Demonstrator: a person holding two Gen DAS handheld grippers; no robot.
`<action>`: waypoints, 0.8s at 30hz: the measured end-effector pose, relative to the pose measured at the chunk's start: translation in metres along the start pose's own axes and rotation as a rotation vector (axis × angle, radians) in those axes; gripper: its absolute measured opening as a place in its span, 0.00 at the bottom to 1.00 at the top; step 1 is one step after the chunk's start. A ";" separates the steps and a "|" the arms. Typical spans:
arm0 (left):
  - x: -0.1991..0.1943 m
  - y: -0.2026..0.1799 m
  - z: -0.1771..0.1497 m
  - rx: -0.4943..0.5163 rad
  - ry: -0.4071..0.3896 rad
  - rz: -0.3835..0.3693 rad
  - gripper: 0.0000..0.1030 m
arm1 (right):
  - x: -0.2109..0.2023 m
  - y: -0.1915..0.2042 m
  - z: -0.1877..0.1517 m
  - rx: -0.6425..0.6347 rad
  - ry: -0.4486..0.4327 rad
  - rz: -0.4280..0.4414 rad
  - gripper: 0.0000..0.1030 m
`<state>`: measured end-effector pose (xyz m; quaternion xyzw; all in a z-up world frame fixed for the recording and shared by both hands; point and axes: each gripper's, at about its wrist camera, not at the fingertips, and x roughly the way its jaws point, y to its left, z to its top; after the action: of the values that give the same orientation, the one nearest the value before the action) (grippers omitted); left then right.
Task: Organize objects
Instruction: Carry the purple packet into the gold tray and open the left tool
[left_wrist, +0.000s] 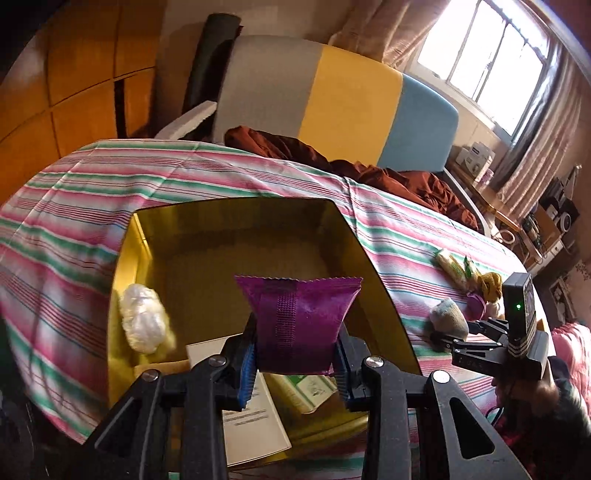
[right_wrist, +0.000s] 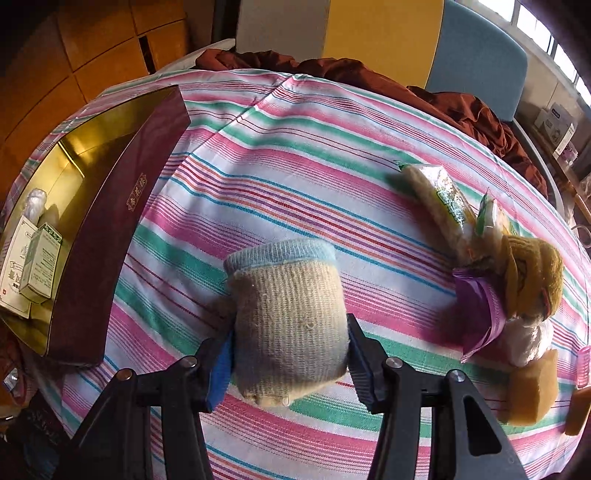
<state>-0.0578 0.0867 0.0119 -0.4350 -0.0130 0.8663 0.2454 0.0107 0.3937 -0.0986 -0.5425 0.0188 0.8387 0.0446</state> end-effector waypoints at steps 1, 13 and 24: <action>-0.003 0.007 -0.001 -0.011 -0.008 0.016 0.34 | 0.000 0.000 0.000 -0.001 -0.001 -0.002 0.53; -0.004 0.079 -0.007 -0.133 -0.018 0.136 0.34 | 0.000 0.001 -0.001 -0.006 -0.007 -0.009 0.53; 0.040 0.076 0.023 -0.053 0.037 0.126 0.35 | 0.000 0.001 -0.001 -0.004 -0.007 -0.009 0.53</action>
<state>-0.1265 0.0417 -0.0218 -0.4573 -0.0040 0.8711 0.1790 0.0119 0.3922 -0.0992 -0.5398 0.0145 0.8403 0.0472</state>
